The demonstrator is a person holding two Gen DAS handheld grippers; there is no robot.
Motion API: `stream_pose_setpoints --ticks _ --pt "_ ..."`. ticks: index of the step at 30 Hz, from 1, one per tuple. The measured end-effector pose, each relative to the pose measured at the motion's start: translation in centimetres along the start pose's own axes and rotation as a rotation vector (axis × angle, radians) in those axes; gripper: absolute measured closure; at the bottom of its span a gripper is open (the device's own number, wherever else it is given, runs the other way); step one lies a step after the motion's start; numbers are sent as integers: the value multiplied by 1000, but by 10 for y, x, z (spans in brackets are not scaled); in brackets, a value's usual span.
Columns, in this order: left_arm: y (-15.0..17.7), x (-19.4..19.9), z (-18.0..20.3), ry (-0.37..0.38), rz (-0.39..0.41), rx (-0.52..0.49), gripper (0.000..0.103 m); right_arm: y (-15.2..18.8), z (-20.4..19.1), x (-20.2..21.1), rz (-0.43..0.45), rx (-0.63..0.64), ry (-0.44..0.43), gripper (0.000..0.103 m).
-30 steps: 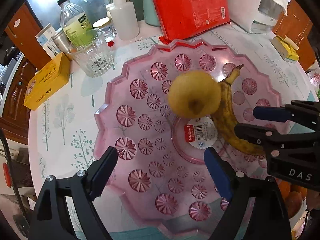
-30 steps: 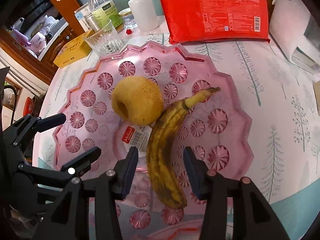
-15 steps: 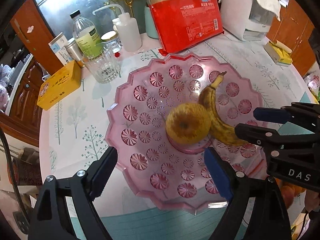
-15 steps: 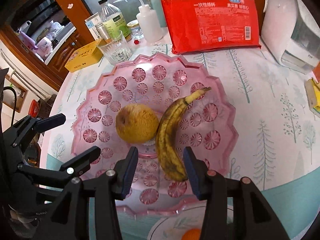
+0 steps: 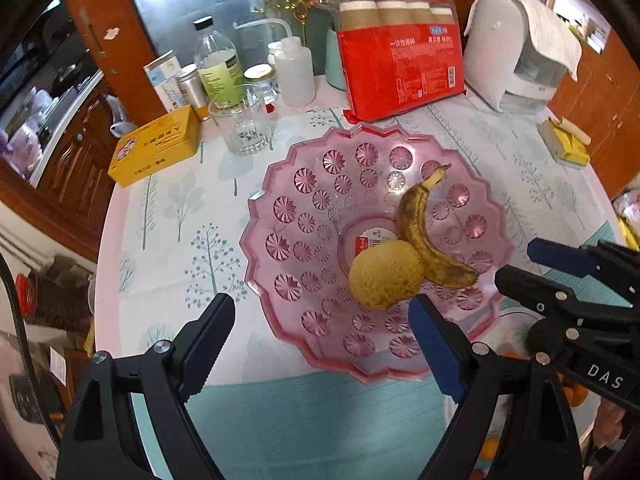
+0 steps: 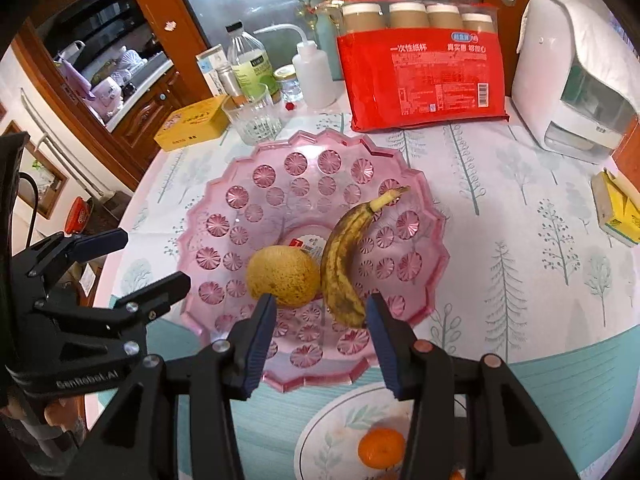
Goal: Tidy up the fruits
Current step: 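Lower the pear and banana into the pink bowl and open both tools, then withdraw both tools from the bowl back toward the fruit plate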
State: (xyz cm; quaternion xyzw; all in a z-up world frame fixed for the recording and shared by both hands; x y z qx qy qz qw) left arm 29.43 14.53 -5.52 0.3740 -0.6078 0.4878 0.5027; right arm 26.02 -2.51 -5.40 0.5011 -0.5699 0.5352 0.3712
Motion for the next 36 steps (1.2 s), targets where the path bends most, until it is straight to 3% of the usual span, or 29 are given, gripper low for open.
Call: stream_pose_setpoints --ticks 10,22,28,36 --pt "37 52 45 -2 63 26 15 47 18 60 65 68 -25 56" --pt "93 80 123 31 108 49 15 131 76 112 105 108 34 56" --pt "116 80 148 51 111 82 15 166 106 118 108 81 63 56" --pt "139 53 176 25 85 94 15 192 135 89 67 34 52 56"
Point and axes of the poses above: each gripper's, at about its wrist camera, not at the fingertips, and x roughly against the way its jaws point, z to its right, y to its underside, the point moved 1 cm from there along -x, roughly the way its jaws point, and after that the axes turned 12 degrees about -z, right-handed, at the moved point
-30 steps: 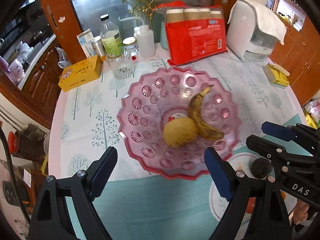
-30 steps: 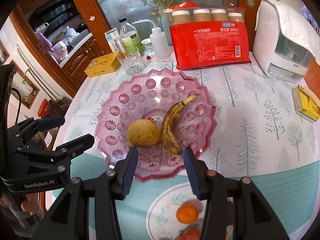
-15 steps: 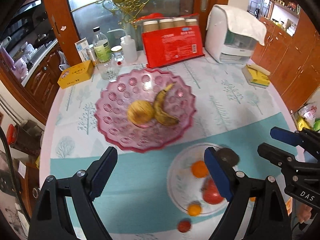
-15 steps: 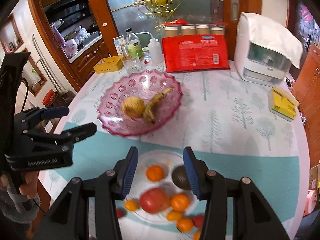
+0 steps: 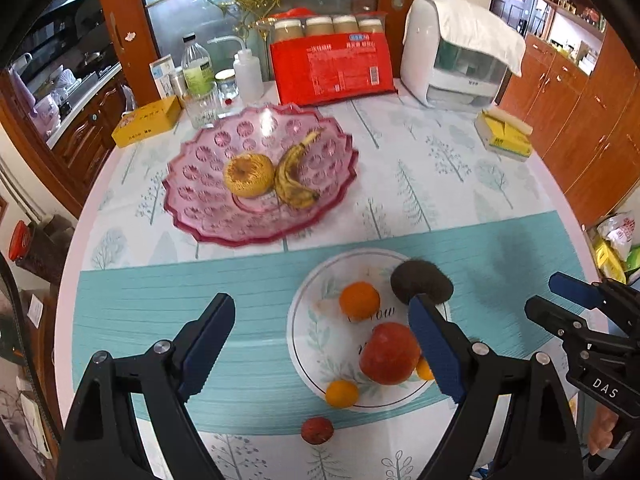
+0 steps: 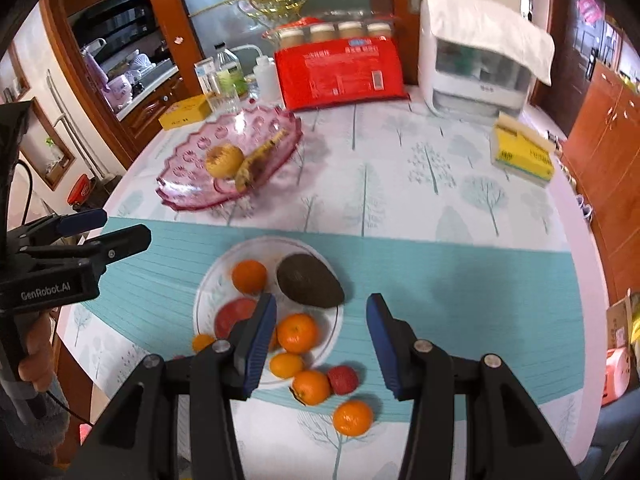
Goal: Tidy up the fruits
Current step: 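Withdraw both tools from the bowl back toward the fruit plate, then grasp the dark avocado with the right tool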
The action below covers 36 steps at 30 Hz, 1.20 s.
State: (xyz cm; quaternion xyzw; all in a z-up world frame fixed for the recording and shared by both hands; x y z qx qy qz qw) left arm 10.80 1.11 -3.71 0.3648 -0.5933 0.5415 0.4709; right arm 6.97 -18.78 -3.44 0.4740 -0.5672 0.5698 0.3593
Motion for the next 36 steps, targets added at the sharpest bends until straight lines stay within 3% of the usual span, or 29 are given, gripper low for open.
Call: stream_pose_setpoints --ticks 14,23,31,36 --pt "42 -100 28 47 -206 3 15 24 22 -62 -77 -61 -32 55" --pt "46 -131 40 97 -236 12 15 13 14 -81 -79 4 -60 53" --pt "44 -141 41 233 -231 34 42 -16 3 -100 -67 82 -45 51" --pt "42 -143 39 269 -220 37 44 -30 -8 -117 -94 143 -31 50"
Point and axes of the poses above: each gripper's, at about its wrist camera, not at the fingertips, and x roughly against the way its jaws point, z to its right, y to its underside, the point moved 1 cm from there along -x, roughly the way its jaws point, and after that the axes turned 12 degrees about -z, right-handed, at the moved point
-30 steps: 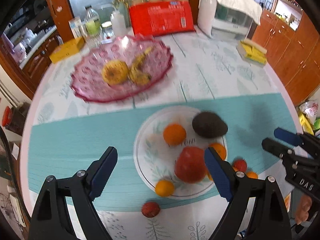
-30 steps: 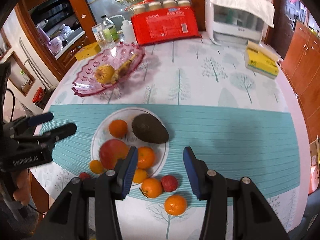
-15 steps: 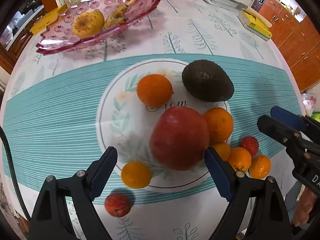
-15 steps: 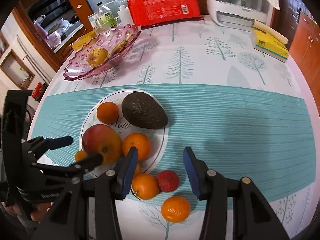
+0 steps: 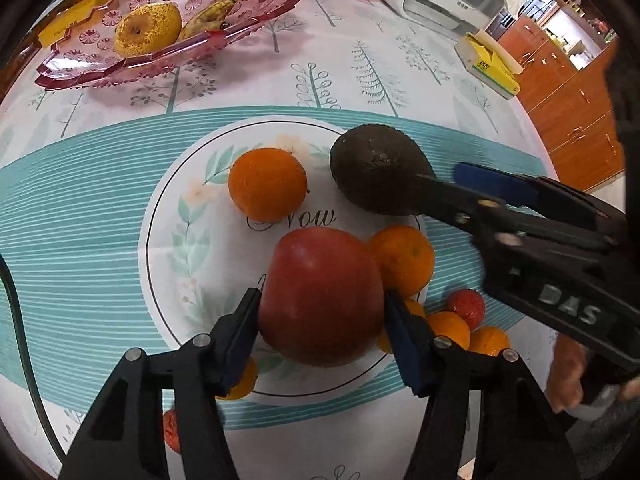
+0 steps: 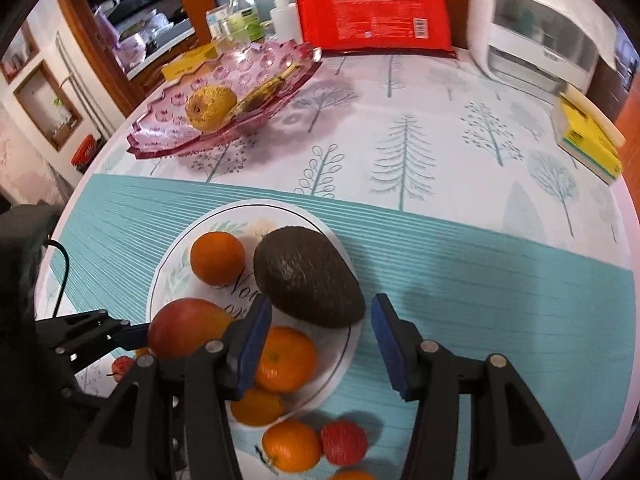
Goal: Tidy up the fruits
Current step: 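Grasp the dark avocado with the right tool, then grasp the red apple with the left tool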
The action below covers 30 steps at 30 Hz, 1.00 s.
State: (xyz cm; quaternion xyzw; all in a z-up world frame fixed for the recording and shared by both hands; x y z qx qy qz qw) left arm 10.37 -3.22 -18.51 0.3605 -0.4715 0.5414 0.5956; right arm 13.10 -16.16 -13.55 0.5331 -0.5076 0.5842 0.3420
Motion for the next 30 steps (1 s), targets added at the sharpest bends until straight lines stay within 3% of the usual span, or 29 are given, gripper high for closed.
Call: stream_pose_setpoints --ticks 2,8,15,24,30 --pt "-1 0 -3 19 -6 1 44 -5 -4 -5 -6 30 19 50" --pt "0 14 -20 -20 17 1 46 -15 -14 -17 -19 96 42 40" --pt "-8 22 -50 -15 33 60 46 -22 -25 -35 -55 138 91 40" --pt "-11 21 -52 -11 40 54 46 -19 -29 -39 -32 147 138 42" --pt "-15 8 -58 38 -10 75 44 -19 -29 -38 -24 130 144 42"
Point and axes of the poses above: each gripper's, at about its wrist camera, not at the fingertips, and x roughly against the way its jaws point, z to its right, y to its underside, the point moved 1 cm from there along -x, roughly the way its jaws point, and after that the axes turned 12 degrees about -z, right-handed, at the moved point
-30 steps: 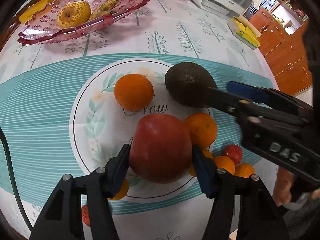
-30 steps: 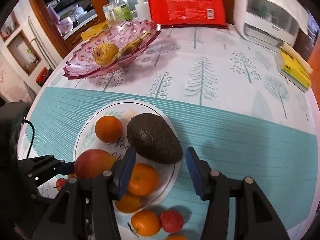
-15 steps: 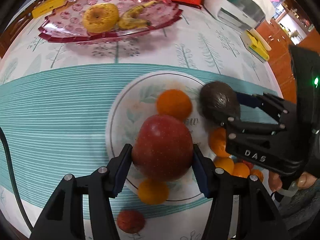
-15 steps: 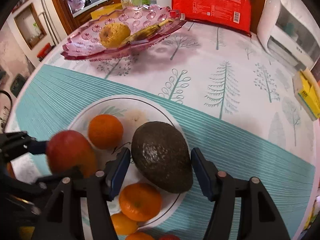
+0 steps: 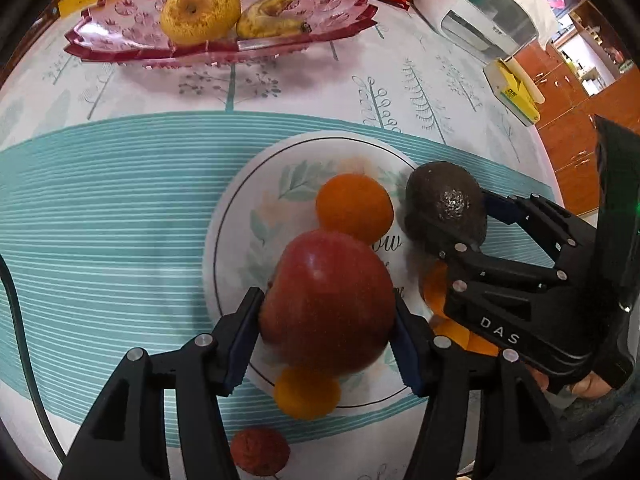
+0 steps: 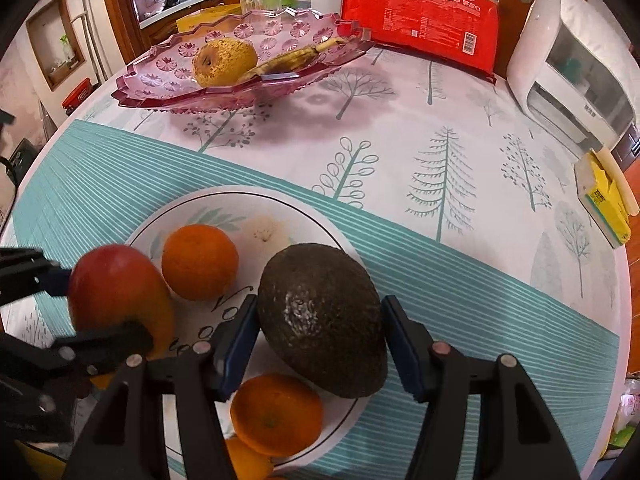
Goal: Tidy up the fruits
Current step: 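Grasp the red apple with the left tool, then carry the red apple and avocado with both tools to the pink bowl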
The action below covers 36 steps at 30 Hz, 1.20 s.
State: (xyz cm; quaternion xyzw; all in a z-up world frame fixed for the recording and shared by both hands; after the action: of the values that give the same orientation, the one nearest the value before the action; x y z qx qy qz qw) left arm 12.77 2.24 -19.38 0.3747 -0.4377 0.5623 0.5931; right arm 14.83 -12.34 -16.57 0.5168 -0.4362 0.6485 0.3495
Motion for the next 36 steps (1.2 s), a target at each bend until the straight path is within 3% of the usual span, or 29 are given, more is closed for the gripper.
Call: stream_pose_setpoints --ticks 10,17,29,36 --pt "-2 1 5 -48 27 -35 45 4 -4 9 18 -13 18 43" --pt "4 36 5 -53 89 -45 45 6 -7 41 76 -37 14 43" --pt "-3 158 -3 -110 236 -65 45 -12 -28 131 211 -46 9 43" --pt "-38 239 -12 -231 338 -138 45 -53 -36 192 317 -71 -11 43"
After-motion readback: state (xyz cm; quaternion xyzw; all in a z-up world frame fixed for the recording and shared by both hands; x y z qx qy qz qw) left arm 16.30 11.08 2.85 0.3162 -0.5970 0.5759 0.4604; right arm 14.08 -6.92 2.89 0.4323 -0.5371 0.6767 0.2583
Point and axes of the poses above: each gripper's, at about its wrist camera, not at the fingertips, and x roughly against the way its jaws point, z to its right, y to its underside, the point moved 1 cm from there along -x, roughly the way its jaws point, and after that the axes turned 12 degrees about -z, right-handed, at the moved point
